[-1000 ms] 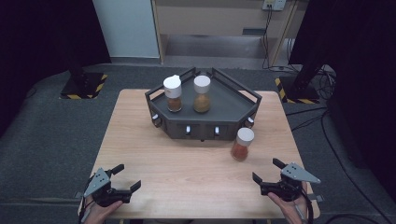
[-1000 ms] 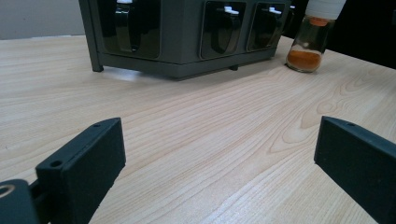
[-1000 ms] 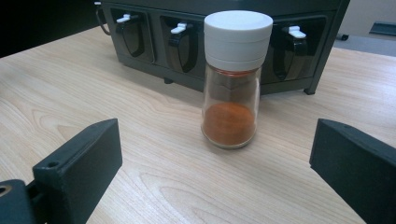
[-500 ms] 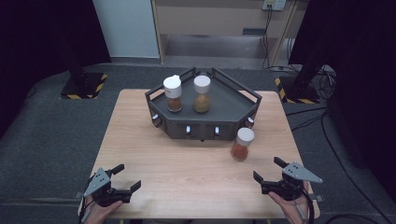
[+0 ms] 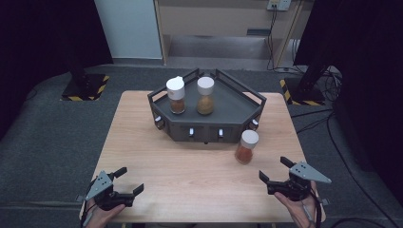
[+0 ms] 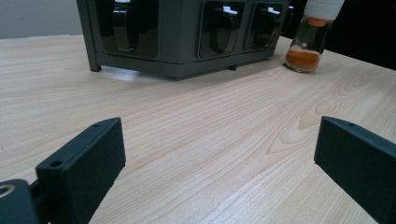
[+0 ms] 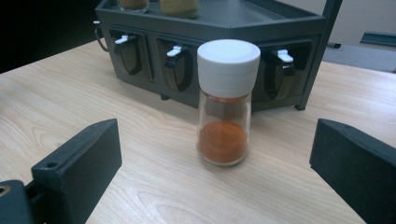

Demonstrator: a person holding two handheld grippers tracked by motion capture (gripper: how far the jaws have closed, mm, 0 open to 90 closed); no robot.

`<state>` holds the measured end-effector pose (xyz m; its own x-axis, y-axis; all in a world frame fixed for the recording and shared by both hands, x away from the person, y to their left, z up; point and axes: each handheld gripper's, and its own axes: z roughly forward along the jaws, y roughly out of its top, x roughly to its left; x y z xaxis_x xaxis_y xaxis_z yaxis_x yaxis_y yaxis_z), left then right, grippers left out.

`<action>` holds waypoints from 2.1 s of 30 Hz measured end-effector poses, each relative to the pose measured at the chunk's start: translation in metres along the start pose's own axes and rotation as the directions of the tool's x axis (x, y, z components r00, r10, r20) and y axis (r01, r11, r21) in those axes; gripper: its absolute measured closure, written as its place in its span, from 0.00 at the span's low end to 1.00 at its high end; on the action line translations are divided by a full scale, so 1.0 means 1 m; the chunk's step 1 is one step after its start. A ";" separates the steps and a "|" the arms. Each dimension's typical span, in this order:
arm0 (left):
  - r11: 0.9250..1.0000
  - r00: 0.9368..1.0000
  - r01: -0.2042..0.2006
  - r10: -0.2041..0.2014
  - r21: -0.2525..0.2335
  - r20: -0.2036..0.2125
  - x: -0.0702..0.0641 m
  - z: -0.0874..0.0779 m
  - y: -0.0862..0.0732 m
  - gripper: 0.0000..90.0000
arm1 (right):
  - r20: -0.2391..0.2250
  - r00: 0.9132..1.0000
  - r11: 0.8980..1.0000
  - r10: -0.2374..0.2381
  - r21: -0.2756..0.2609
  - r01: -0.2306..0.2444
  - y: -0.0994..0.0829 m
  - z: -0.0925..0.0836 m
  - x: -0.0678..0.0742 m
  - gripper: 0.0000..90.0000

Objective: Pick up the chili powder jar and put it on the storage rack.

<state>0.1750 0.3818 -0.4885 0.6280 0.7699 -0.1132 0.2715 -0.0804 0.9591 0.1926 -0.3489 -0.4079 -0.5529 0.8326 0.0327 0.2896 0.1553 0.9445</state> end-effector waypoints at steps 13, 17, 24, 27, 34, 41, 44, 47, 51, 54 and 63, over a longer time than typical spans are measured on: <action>1.000 1.000 -0.002 0.002 0.001 0.000 0.000 0.000 0.000 0.01 | -0.019 1.000 1.000 -0.002 0.022 0.003 0.024 0.014 -0.007 0.03; 1.000 1.000 -0.003 0.003 0.002 0.002 0.000 0.000 0.000 0.01 | -0.020 1.000 0.999 -0.019 0.029 0.019 0.034 0.022 -0.007 0.03; 1.000 1.000 -0.003 0.003 0.001 0.003 0.000 0.000 0.000 0.01 | -0.023 0.999 0.998 -0.024 0.058 0.026 0.047 0.040 -0.011 0.03; 1.000 1.000 -0.002 0.002 0.002 0.004 0.000 0.000 0.000 0.01 | -0.022 0.999 0.997 -0.032 0.070 0.033 0.050 0.049 -0.011 0.04; 1.000 1.000 -0.002 0.002 0.005 0.007 0.000 0.001 0.001 0.01 | -0.015 0.999 0.995 -0.044 0.088 0.045 0.054 0.068 -0.012 0.04; 1.000 1.000 -0.001 0.001 0.006 0.006 0.000 0.001 0.001 0.01 | -0.012 0.999 0.995 -0.032 0.098 0.033 0.054 0.085 -0.014 0.05; 1.000 1.000 0.000 0.000 0.004 0.007 0.000 0.000 0.000 0.01 | -0.007 1.000 0.995 -0.021 0.102 0.022 0.054 0.092 -0.017 0.06; 1.000 1.000 0.001 -0.001 0.003 0.007 0.000 0.001 0.000 0.01 | -0.002 1.000 0.995 -0.011 0.104 0.012 0.052 0.099 -0.019 0.08; 1.000 1.000 0.000 0.000 0.004 0.006 0.000 0.001 0.000 0.01 | -0.005 1.000 0.994 -0.003 0.110 0.004 0.049 0.107 -0.020 0.11; 1.000 1.000 0.000 0.000 0.003 0.006 0.000 0.001 0.000 0.01 | -0.004 1.000 0.994 0.005 0.110 -0.004 0.046 0.113 -0.021 0.14; 1.000 1.000 0.002 -0.002 0.001 0.006 0.000 0.000 0.000 0.01 | -0.004 1.000 0.994 -0.003 0.112 0.004 0.043 0.123 -0.021 0.37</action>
<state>0.1754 0.3820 -0.4886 0.6319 0.7662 -0.1168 0.2737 -0.0797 0.9585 0.3130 -0.2945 -0.4080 -0.5570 0.8299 0.0309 0.3734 0.2170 0.9019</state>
